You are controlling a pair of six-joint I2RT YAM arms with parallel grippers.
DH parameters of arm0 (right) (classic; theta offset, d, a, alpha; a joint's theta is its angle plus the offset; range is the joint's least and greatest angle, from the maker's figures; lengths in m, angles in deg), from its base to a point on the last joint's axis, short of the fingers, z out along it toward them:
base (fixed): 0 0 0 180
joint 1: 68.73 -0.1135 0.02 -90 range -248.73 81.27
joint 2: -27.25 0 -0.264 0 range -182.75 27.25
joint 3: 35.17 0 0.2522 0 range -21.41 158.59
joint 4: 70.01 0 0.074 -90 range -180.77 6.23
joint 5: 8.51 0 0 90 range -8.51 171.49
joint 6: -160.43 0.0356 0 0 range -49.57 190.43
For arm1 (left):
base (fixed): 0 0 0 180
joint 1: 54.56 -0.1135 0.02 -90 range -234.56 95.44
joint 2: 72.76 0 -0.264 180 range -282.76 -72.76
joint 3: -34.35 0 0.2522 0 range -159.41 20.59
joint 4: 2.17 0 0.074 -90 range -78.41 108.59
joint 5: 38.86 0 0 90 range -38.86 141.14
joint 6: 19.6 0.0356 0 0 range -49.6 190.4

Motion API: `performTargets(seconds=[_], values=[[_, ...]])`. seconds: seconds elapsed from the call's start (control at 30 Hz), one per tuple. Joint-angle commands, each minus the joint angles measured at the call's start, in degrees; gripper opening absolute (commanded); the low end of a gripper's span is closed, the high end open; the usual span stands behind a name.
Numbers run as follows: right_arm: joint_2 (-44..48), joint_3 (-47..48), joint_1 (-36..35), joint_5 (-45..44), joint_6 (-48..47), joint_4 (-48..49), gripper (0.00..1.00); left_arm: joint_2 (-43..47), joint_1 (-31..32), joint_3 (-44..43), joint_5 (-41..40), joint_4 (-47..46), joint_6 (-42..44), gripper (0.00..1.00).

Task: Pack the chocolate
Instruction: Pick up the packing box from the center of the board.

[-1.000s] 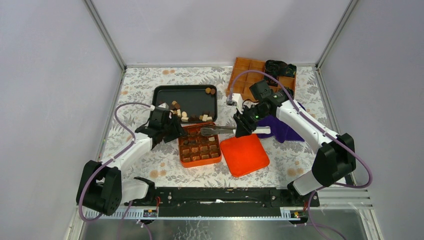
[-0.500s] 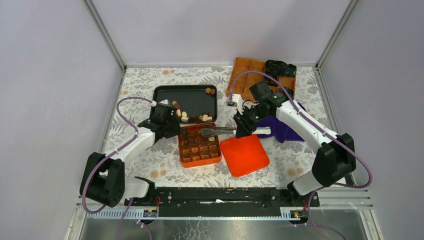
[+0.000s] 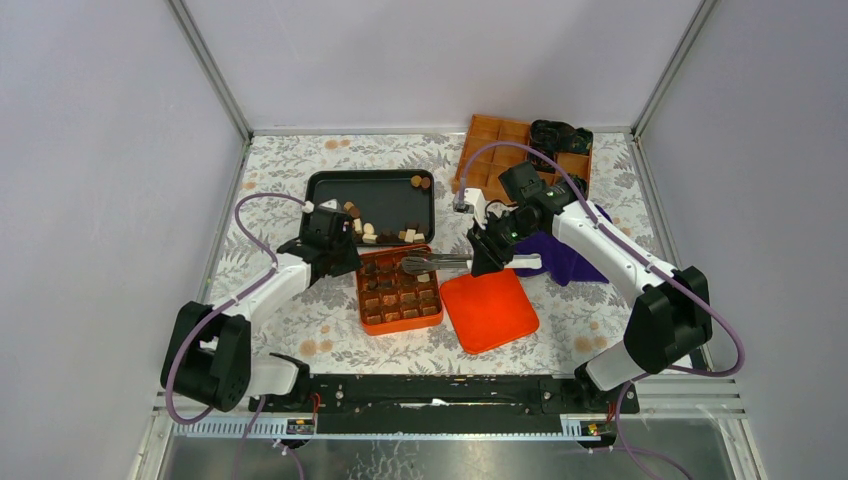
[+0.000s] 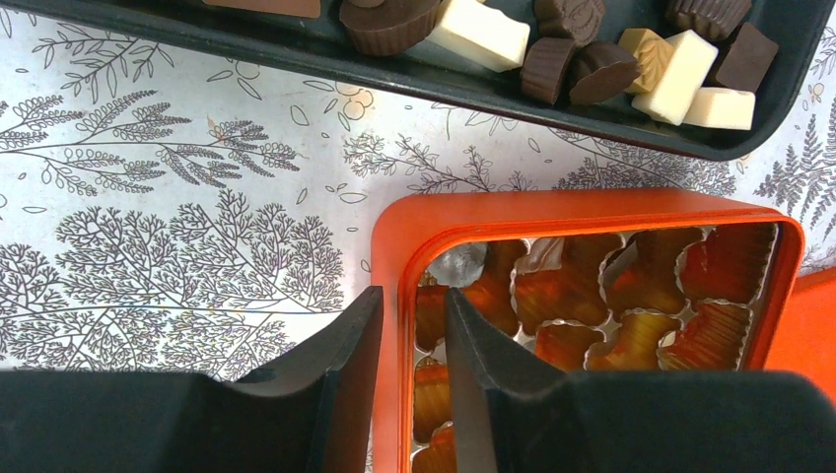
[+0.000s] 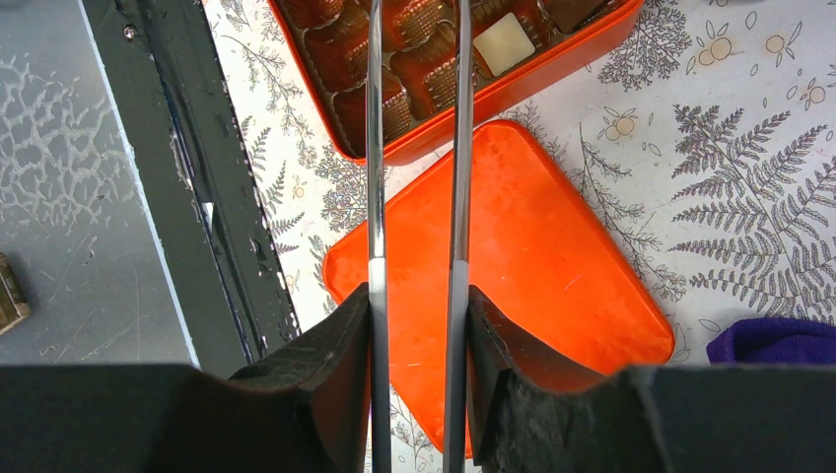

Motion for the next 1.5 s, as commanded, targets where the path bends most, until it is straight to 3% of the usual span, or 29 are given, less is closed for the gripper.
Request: performTargets(seconds=[0.0,0.4,0.7,1.2,1.47], values=[[2.2,0.9,0.0,1.8,-0.6,0.2,0.1,-0.6,0.1,-0.9,-1.7,-1.0,1.0,0.35],[2.6,0.6,0.0,1.4,-1.0,0.0,0.1,-1.1,0.1,-1.1,-1.8,-1.7,1.1,0.11],[3.0,0.8,0.0,2.0,-1.1,-0.3,0.1,1.2,0.1,-1.0,-3.2,-1.8,0.8,0.0],[5.2,2.6,0.2,1.5,-2.7,-1.7,0.1,9.4,0.5,2.4,-5.9,-6.8,2.1,0.0],[4.1,8.0,0.3,2.1,-4.0,-5.4,0.1,15.9,1.9,5.6,-9.6,-10.6,2.7,0.0]])
